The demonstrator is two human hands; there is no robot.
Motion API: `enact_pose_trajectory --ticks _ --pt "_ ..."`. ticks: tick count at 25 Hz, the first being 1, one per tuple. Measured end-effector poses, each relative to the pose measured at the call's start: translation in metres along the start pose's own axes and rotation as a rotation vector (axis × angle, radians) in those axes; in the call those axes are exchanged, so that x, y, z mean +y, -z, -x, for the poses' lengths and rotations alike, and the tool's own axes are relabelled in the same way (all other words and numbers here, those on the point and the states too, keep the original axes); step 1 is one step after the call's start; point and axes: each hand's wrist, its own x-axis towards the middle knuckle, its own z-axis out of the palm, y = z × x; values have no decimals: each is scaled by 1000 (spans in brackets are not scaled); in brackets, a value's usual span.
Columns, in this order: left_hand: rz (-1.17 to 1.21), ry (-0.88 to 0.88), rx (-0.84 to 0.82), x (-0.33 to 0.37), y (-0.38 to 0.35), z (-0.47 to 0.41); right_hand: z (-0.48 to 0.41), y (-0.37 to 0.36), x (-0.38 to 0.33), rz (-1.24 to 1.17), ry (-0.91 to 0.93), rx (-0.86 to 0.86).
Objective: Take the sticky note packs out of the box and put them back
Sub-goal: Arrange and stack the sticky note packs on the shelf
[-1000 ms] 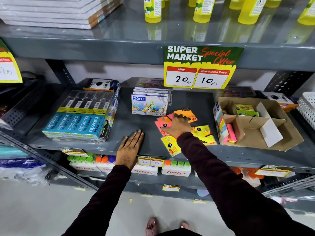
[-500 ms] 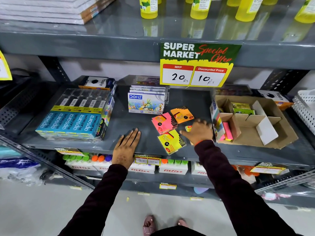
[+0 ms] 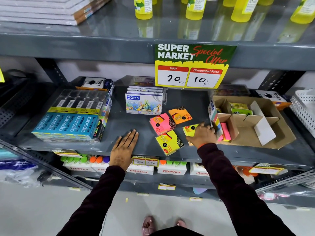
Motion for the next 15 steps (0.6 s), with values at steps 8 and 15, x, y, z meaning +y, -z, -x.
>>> enact_pose_trajectory --ticks 8,15 --pt "-8 -6 11 1 1 0 39 -23 -47 -12 278 26" --pt "-1 -2 11 1 2 0 34 -25 -34 -23 270 68"
